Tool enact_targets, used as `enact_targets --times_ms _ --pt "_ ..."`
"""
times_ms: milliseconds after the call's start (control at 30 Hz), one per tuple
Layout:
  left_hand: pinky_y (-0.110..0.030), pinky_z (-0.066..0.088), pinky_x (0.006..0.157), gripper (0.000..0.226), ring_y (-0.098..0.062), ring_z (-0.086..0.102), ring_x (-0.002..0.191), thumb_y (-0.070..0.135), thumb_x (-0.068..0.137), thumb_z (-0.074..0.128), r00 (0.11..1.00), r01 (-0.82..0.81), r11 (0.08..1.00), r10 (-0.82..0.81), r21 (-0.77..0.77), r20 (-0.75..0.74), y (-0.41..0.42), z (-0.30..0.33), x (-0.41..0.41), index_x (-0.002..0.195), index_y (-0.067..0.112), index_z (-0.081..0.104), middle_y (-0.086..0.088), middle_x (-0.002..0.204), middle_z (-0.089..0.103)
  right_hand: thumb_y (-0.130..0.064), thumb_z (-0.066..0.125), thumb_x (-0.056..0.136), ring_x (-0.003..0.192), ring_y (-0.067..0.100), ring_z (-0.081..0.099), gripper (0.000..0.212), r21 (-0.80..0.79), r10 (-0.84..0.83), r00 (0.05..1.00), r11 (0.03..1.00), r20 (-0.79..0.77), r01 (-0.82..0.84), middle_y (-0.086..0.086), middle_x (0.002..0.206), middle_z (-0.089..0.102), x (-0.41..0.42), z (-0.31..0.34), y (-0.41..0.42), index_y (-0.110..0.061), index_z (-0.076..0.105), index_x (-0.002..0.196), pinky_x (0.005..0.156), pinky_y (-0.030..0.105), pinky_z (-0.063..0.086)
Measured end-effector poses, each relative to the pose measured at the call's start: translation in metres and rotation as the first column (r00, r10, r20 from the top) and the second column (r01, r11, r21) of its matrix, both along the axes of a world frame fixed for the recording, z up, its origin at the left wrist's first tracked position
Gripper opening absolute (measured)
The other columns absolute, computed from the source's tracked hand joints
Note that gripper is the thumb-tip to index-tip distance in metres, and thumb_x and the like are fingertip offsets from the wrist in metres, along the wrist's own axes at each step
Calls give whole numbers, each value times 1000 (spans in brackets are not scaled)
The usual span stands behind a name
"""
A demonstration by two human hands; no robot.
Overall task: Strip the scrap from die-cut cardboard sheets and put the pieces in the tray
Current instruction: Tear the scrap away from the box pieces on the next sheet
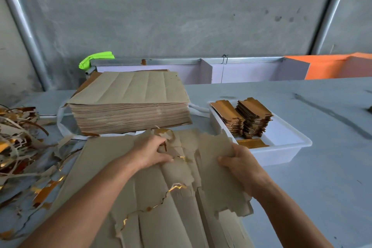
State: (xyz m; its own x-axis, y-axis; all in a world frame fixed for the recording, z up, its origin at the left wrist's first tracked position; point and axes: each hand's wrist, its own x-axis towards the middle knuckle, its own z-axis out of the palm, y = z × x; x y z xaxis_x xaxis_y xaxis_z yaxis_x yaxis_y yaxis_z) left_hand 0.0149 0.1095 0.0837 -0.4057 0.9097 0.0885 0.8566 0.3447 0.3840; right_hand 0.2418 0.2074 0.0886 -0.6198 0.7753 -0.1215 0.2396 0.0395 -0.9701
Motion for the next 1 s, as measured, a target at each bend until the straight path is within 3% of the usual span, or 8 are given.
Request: enact_targets --times_ms 100,233,433,633,700,833,933,1000 --pt "-27 34 57 27 -11 45 59 32 84 69 994 26 998 -33 64 101 -13 11 -11 67 18 53 5 62 49 -6 57 91 88 21 61 35 21 -99 995 995 -31 100 -1 100 60 6 0 9 -35 49 109 55 30 50" --pt "-20 42 62 23 -8 53 61 39 96 49 948 9 991 -52 136 315 -28 25 -15 81 27 62 6 71 57 5 48 91 86 12 50 63 275 -106 994 955 -27 109 -19 101 43 16 1 18 -50 36 119 54 21 43" --pt "-25 43 85 51 -6 59 81 43 101 28 817 -48 980 -72 192 572 -36 32 -8 84 19 70 13 82 69 16 29 91 118 19 41 78 393 66 998 918 7 -63 -7 133 35 9 9 9 -49 30 135 96 48 43" --pt "-44 45 93 57 -34 58 94 37 101 26 715 -17 960 -183 278 675 -41 31 7 105 -3 66 -23 102 66 15 27 91 129 24 42 88 532 187 961 802 206 -270 4 145 38 -18 14 -14 -57 10 138 111 47 33" --pt "-37 48 88 48 -32 58 96 27 104 27 726 -8 962 -183 274 663 -39 27 13 110 -3 64 -25 107 65 12 32 93 129 26 42 82 562 205 951 770 232 -303 6 143 41 -27 14 -21 -53 13 140 111 41 34" --pt "-37 46 93 40 -26 60 100 17 104 27 748 17 971 -170 239 642 -37 19 22 115 7 64 -17 109 65 -1 41 96 108 23 57 40 662 121 944 685 308 -304 9 120 62 -37 14 -31 -17 59 128 86 23 43" --pt "-40 44 98 39 -24 60 102 23 103 31 758 -30 971 -133 237 638 -31 15 26 116 7 64 -14 107 66 -19 45 97 94 17 58 25 593 156 940 741 304 -315 4 108 63 -43 14 -42 -14 62 115 77 22 47" --pt "-40 37 108 42 -22 54 117 35 102 31 795 -57 980 -72 192 602 -27 12 27 121 15 63 -10 119 63 -33 58 88 95 19 58 30 567 184 921 741 344 -360 -1 104 60 -48 12 -48 -18 59 115 80 31 51"
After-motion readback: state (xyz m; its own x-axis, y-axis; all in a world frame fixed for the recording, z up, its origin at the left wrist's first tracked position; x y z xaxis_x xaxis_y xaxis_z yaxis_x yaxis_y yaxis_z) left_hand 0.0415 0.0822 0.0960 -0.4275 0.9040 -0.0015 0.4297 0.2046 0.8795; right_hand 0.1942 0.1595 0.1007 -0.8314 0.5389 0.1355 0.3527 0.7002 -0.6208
